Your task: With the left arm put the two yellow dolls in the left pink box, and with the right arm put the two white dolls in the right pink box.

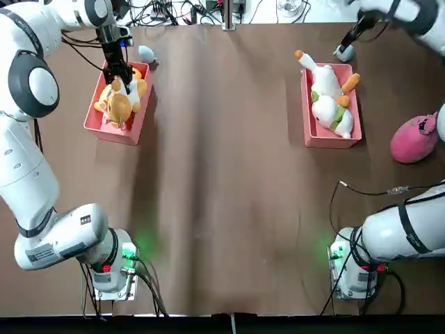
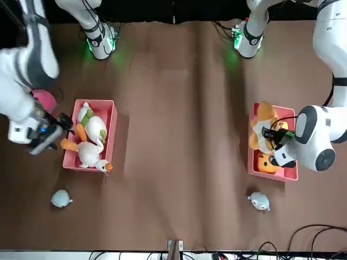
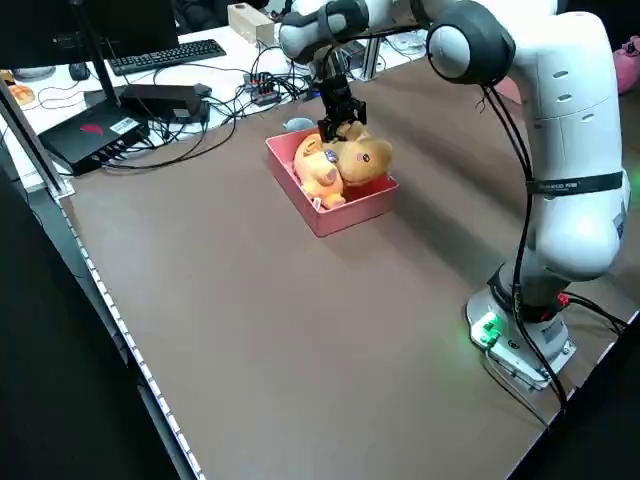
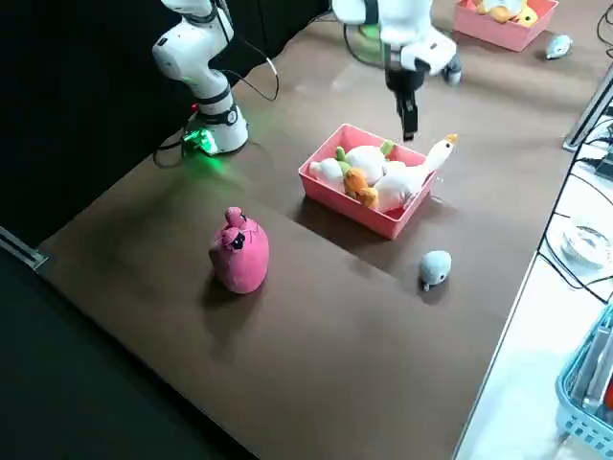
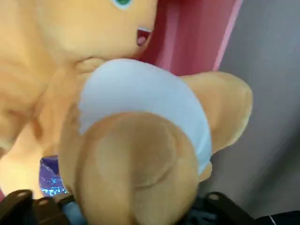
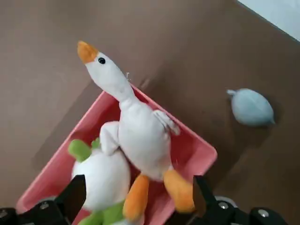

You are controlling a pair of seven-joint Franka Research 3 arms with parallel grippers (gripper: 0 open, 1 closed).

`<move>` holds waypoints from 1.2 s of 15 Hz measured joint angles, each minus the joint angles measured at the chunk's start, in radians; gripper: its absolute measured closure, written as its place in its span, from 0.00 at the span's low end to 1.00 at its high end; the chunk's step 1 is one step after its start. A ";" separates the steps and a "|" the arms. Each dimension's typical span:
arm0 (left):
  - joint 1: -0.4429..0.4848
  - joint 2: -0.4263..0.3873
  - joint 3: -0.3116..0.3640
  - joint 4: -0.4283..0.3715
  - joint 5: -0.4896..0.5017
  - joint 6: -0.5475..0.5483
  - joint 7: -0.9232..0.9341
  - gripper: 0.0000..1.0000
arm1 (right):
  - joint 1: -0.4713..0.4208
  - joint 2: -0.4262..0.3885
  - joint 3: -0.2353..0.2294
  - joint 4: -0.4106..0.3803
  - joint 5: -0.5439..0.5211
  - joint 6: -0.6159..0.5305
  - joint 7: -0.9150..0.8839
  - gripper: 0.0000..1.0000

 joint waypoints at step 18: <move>0.013 -0.172 -0.005 0.024 0.001 -0.055 -0.001 0.00 | -0.020 -0.065 -0.002 0.442 -0.113 -0.676 0.560 0.00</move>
